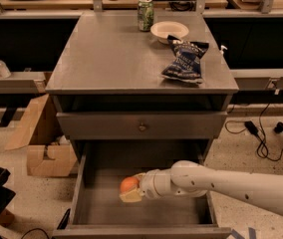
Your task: Place orange into middle drawer
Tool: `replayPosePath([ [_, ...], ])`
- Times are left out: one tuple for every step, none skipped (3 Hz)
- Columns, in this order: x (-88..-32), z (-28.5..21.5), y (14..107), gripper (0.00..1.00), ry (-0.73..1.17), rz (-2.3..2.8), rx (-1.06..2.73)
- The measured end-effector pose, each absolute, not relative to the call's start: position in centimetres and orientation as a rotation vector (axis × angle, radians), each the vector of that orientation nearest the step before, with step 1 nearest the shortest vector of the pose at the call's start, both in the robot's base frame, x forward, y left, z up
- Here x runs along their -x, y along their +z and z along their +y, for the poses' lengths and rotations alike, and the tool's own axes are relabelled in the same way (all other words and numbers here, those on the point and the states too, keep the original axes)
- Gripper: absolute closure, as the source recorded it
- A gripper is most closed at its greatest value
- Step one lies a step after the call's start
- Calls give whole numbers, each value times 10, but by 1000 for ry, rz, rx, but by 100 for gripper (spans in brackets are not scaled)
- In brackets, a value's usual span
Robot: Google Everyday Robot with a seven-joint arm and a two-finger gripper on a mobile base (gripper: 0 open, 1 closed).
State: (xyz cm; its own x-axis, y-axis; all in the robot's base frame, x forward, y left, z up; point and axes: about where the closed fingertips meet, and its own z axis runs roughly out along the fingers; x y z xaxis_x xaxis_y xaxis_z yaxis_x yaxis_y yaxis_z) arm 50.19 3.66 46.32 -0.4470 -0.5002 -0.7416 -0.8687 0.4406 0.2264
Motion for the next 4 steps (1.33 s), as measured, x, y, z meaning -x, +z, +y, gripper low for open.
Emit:
replayPosePath([
  [-513,44,441,100,797,2122,1169],
  [-533,43,411,100,763,2139,1155],
  [-550,37,385,100,746,2152,1113],
  [-560,26,360,98,728,2161,1064],
])
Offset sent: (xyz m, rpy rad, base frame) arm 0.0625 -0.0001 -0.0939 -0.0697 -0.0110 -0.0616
